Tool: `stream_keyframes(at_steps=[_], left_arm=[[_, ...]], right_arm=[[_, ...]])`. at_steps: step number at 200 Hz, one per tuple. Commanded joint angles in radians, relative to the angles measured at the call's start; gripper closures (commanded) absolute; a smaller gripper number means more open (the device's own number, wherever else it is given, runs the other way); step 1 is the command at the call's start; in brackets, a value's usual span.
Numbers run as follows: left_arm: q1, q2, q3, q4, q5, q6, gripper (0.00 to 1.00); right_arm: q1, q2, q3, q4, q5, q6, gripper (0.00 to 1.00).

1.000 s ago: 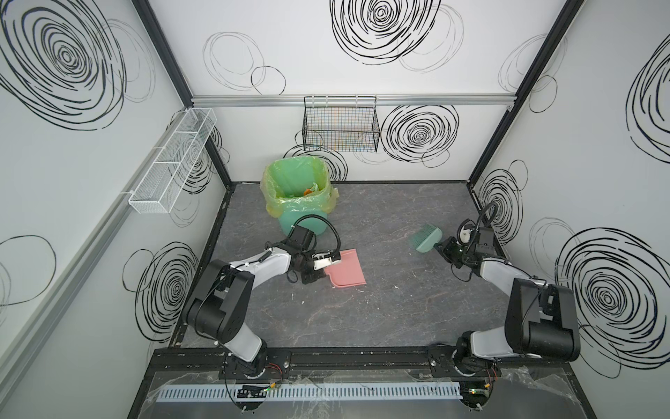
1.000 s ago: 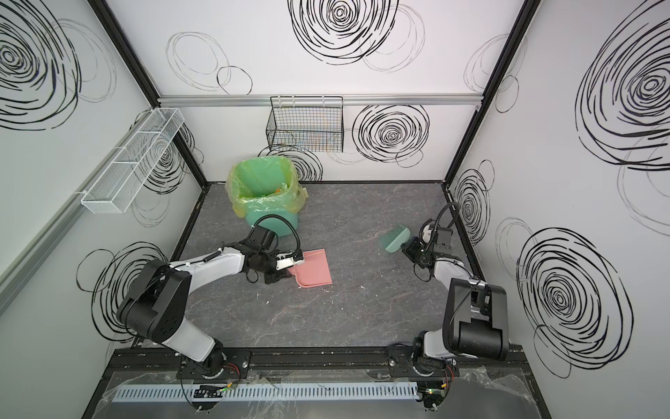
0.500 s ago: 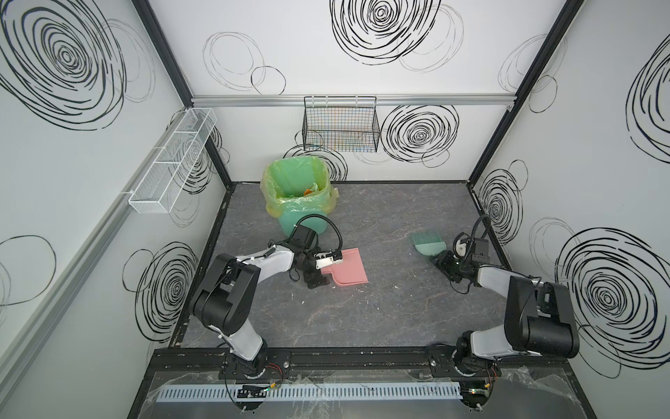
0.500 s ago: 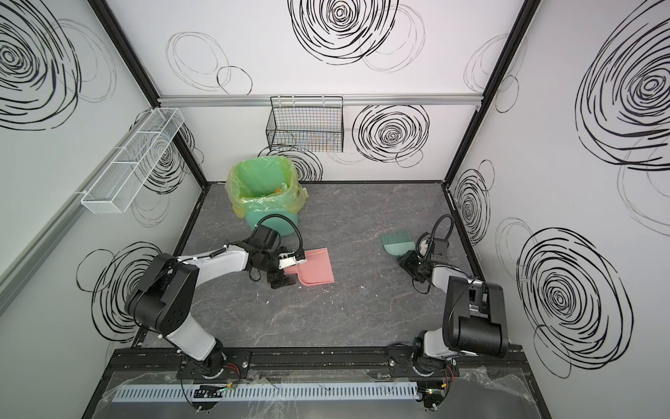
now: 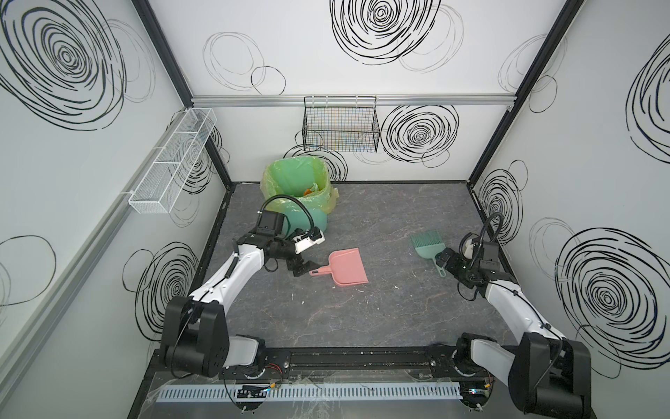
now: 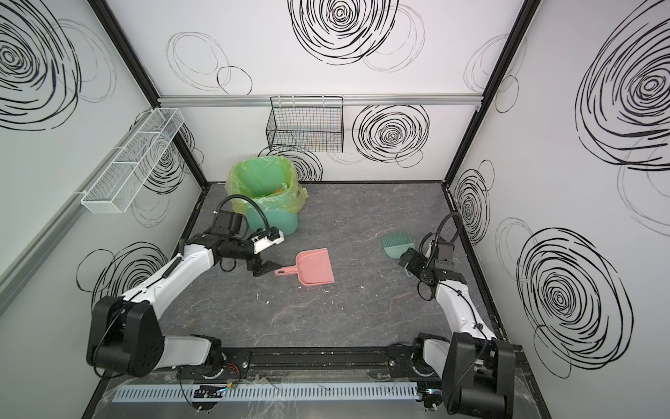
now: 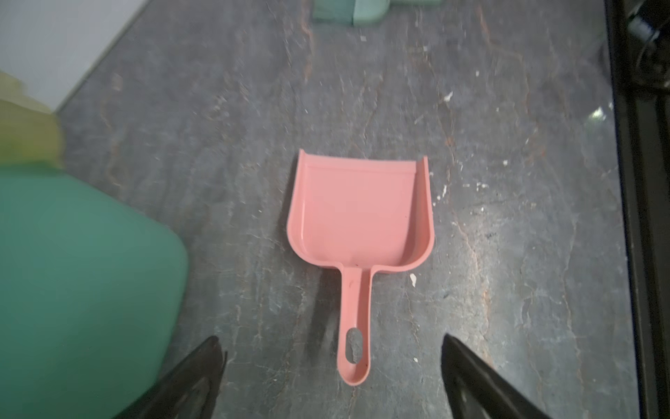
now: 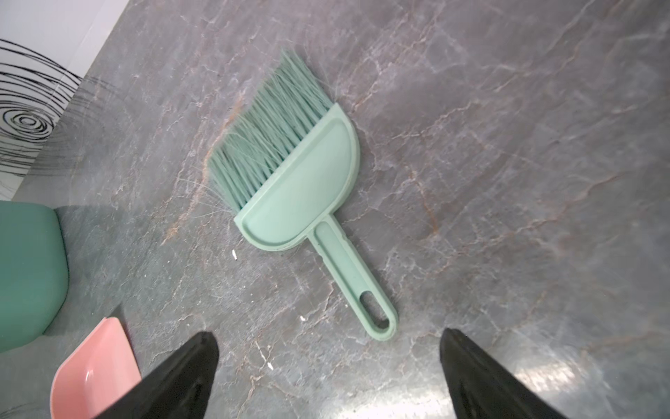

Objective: Sweep away the paper scraps from the table

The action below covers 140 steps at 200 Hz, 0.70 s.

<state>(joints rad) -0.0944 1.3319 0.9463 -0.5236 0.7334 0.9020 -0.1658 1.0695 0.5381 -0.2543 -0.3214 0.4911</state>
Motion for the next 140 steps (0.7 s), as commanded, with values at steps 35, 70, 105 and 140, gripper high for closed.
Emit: stream_keyframes(at_steps=[35,70,105,140], left_arm=[[0.201,-0.146,-0.379,0.942,0.047,-0.714,0.04],[0.136,-0.088,-0.631,1.428,-0.297,-0.786,0.04],[0.133,0.050,-0.758,1.797,-0.453,-0.903,0.03],[0.124,0.159,-0.789,1.954,-0.552,-0.930,0.03]], right_arm=[[0.009,-0.069,0.084,0.218,0.289,-0.082,0.00],[0.005,-0.013,-0.024,0.508,0.390,-0.149,0.00],[0.005,0.083,-0.196,0.842,0.423,-0.171,0.00],[0.023,0.153,-0.321,1.124,0.480,-0.201,0.00]])
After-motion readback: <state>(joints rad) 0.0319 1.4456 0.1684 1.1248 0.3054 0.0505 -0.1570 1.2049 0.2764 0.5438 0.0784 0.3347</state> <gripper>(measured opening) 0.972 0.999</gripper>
